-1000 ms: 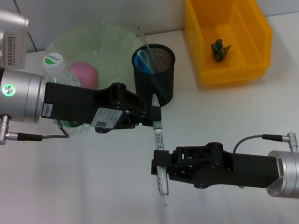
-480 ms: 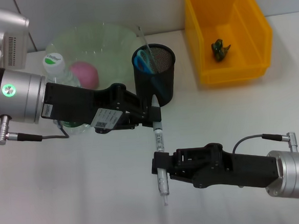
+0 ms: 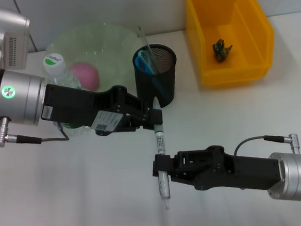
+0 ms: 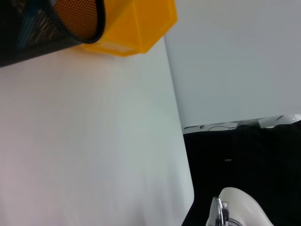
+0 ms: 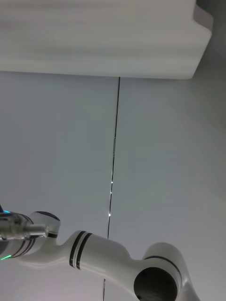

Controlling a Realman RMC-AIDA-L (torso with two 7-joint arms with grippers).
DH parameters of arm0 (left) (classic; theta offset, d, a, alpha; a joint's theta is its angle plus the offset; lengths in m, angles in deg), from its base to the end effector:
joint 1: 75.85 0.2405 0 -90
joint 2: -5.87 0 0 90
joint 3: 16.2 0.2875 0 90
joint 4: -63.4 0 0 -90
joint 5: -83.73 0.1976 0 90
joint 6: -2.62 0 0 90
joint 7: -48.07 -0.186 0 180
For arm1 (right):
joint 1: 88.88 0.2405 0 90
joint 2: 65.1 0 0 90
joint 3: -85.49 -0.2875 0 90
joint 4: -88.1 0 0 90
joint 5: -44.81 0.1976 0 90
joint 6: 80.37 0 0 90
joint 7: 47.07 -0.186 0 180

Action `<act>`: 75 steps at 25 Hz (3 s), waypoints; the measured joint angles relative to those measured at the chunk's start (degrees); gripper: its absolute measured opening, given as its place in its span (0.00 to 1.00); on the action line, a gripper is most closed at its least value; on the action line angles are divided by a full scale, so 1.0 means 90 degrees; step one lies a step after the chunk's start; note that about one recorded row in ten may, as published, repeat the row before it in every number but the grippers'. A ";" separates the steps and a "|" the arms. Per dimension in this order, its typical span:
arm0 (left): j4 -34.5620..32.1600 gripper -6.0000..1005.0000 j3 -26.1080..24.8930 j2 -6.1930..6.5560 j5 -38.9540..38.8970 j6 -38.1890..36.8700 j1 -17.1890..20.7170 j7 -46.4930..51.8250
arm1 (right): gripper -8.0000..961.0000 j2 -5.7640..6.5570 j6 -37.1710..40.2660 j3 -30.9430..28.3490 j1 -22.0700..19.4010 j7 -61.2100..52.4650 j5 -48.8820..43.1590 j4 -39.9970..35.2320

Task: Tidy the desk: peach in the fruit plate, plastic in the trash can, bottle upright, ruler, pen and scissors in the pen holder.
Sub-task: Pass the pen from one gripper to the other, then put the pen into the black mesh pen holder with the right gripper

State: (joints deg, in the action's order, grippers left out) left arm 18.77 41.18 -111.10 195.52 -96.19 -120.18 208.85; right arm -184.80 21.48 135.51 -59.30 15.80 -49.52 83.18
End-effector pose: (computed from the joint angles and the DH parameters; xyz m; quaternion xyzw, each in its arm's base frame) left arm -0.1506 0.3584 -0.0606 0.7614 0.6221 0.1106 0.1452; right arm 0.2205 0.2593 -0.1020 -0.6251 -0.6406 0.2204 0.3877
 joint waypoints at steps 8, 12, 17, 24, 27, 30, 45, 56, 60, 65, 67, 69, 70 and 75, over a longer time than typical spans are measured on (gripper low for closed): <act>0.0070 0.29 -0.0077 0.0029 0.0041 0.0009 0.0070 0.0057 | 0.20 0.0001 0.0001 -0.0003 -0.0007 0.0056 0.0003 -0.0001; 0.0070 0.43 -0.0086 0.0036 0.0028 -0.0017 0.0076 0.0057 | 0.20 0.0001 0.0001 -0.0002 -0.0016 0.0058 0.0004 -0.0001; 0.0041 0.48 -0.0101 0.0038 0.0016 -0.0053 0.0074 0.0037 | 0.21 0.0000 0.0009 -0.0057 -0.0055 0.0044 0.0048 0.0012; -0.0124 0.54 -0.0401 0.0056 0.0004 -0.0261 0.0216 -0.0670 | 0.21 0.0026 0.0350 -0.0630 -0.0142 -0.0601 0.0107 0.0164; -0.0169 0.54 -0.1067 0.0008 -0.0038 -0.0540 0.0338 -0.1595 | 0.22 0.0028 0.0505 -0.0839 -0.0219 -0.1038 0.0113 0.0167; -0.0175 0.54 -0.1323 0.0012 -0.0116 -0.0726 0.0443 -0.2211 | 0.22 0.0024 0.0596 -0.1030 -0.0309 -0.1429 0.0137 0.0227; -0.0836 0.56 -0.1263 -0.0135 -0.0580 -0.1296 0.1560 -0.6418 | 0.24 0.0018 0.1316 -0.2915 -0.0733 -0.4172 0.0173 0.0450; -0.0550 0.76 -0.1232 -0.0188 -0.0724 -0.1158 0.2044 -0.8419 | 0.25 0.0048 0.0708 -0.4178 -0.0165 -0.7209 0.0178 0.0476; -0.0034 0.84 -0.1234 -0.0203 -0.1313 -0.0886 0.2285 -0.9819 | 0.25 0.0049 0.0225 -0.4217 0.0153 -0.8217 0.0179 0.0330; 0.0465 0.84 -0.1217 -0.0211 -0.1692 -0.0568 0.2361 -1.0807 | 0.26 0.0050 -0.0255 -0.4183 0.0474 -0.9399 0.0179 0.0064; 0.0465 0.84 -0.1217 -0.0211 -0.1692 -0.0568 0.2361 -1.0807 | 0.26 0.0049 -0.0352 -0.4159 0.0547 -0.9814 0.0163 -0.0062; 0.1158 0.84 -0.0787 -0.0235 -0.1988 0.0322 0.2323 -1.2069 | 0.26 0.0049 -0.0456 -0.4140 0.0602 -1.0216 0.0134 -0.0200; 0.1242 0.84 -0.0558 -0.0236 -0.2093 0.0581 0.2322 -1.2234 | 0.26 0.0049 -0.0532 -0.4116 0.0638 -1.0467 0.0120 -0.0288; 0.1307 0.84 0.0089 -0.0236 -0.2573 0.1171 0.2441 -1.2647 | 0.27 0.0049 -0.1049 -0.3807 0.0782 -1.1381 0.0099 -0.0654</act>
State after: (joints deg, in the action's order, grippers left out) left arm 30.53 41.98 -113.23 172.36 -85.65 -98.21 95.02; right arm -184.36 12.04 101.24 -52.26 -86.62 -48.63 77.30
